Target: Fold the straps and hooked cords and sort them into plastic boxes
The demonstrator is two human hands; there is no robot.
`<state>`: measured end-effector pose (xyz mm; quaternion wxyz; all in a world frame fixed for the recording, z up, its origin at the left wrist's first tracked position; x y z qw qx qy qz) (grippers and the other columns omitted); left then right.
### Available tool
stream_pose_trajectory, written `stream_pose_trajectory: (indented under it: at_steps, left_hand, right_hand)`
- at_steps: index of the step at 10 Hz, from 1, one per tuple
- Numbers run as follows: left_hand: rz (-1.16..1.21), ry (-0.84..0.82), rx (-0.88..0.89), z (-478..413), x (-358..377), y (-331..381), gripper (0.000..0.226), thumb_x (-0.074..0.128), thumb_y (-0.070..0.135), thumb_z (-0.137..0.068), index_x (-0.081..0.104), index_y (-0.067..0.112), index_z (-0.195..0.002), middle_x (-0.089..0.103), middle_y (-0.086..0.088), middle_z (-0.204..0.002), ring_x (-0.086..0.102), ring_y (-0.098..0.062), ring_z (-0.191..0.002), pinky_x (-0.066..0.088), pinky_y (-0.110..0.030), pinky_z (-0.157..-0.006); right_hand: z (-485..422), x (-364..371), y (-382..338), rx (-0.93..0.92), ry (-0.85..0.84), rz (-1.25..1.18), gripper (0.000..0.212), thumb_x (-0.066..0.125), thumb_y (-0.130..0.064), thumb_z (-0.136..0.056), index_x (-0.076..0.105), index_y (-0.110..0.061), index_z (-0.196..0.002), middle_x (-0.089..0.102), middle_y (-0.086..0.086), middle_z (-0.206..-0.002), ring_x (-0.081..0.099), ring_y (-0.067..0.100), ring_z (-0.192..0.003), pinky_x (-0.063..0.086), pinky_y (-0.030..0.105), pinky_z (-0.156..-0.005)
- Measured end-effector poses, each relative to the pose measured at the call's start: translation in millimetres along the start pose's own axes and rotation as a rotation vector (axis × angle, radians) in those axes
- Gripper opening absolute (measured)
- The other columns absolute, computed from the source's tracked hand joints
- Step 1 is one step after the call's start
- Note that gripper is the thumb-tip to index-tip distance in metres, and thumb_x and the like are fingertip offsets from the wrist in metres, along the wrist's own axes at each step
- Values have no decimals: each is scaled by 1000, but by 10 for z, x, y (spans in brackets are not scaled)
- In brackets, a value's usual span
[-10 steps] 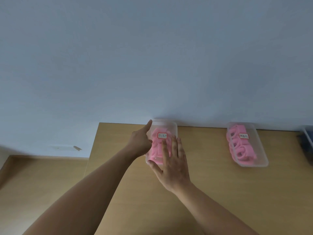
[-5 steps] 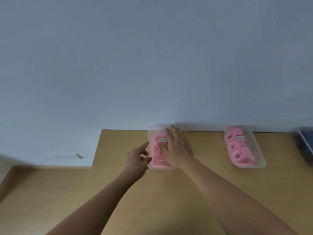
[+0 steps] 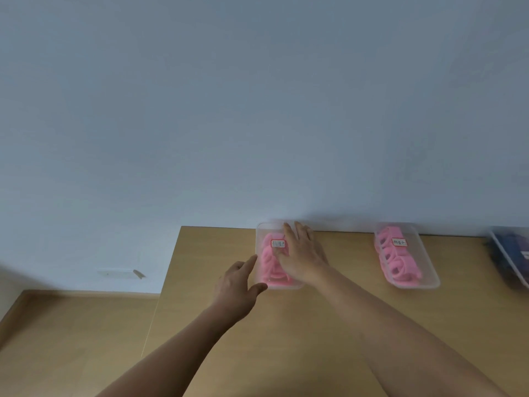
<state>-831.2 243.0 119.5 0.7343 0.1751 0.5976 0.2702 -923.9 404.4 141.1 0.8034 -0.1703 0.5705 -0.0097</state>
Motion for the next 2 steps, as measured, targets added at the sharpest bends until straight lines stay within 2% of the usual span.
stream_pose_trajectory:
  at_steps: [1,2]
  left_hand:
    - [25,64,29,128,-84,-27,72,69,46,-93,38,33,-157,58,5,-138,62,-17,-115,49,-31,-91]
    - [99,122,26,296,-220,-119,65,73,40,-92,46,31,-152,62,8,-127,61,-11,-101,48,-26,-86]
  right_hand:
    - [362,1,5,-53,129,29,65,33,-56,-99,18,-27,-155,18,5,-163,20,30,-146,25,42,-117]
    - [792,3,48,-90,271,-69,59,38,-52,-96,38,-25,-149,48,3,-139,44,28,-124,39,38,-104]
Point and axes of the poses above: each hand's wrist, its own z-axis away from the middle knuckle, its own x-axis out of the palm, y = z × x, the point moved 6 cm from there along -z, towards the middle knuckle
